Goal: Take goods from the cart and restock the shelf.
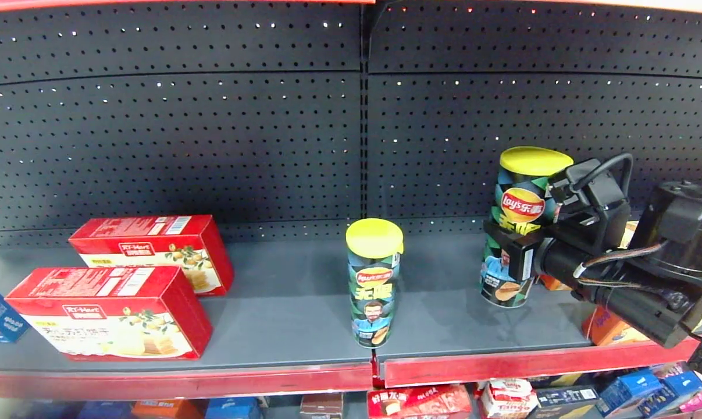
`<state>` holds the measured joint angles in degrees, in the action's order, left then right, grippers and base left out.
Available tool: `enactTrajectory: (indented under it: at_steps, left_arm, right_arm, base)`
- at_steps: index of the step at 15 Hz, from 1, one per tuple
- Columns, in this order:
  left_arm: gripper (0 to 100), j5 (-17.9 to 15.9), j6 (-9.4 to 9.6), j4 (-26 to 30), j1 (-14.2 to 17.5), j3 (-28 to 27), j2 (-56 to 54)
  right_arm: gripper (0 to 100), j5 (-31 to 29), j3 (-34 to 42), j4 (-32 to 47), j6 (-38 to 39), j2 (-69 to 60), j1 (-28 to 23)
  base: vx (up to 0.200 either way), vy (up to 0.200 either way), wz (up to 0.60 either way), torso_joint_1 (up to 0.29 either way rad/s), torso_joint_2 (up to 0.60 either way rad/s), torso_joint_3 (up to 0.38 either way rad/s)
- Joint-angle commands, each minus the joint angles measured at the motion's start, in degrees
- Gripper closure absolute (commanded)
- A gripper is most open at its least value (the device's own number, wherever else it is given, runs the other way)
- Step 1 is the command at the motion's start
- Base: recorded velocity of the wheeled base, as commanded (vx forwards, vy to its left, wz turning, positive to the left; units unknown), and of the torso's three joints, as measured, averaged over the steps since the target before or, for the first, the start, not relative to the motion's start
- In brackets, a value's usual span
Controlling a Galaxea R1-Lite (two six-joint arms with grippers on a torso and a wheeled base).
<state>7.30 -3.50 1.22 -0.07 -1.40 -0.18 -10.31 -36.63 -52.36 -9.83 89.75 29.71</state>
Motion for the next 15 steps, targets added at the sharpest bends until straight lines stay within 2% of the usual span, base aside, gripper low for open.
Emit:
enactTrajectory:
  at_steps: [1, 5, 8, 10, 15]
  left_arm:
    - [0, 0.1, -0.02, 0.0, 0.0, 0.0, 0.2]
    - [0, 0.0, -0.10, 0.0, 0.0, 0.0, 0.2]
    - [0, 0.0, -0.10, 0.0, 0.0, 0.0, 0.2]
    - [0, 0.0, -0.10, 0.0, 0.0, 0.0, 0.2]
    - [0, 0.0, -0.02, 0.0, 0.1, 0.0, 0.2]
  right_arm:
    - [100, -0.6, -0.1, -0.1, -0.1, 0.1, -0.1]
    - [100, -0.3, 0.1, -0.1, -0.3, -0.5, -0.3]
    - [100, -0.3, 0.2, -0.1, -0.3, -0.3, -0.2]
    - [100, -0.1, -0.1, -0.1, 0.2, -0.4, -0.7]
    - [100, 3.4, -1.3, -4.8, 0.8, 3.7, -6.6]
  base:
    - [0.000, 0.000, 0.00, 0.000, 0.00, 0.000]
    - [0.000, 0.000, 0.00, 0.000, 0.00, 0.000]
    - [0.000, 0.000, 0.60, -0.001, 0.00, -0.001]
    - [0.000, 0.000, 0.00, 0.000, 0.00, 0.000]
    - [0.000, 0.000, 0.00, 0.000, 0.00, 0.000]
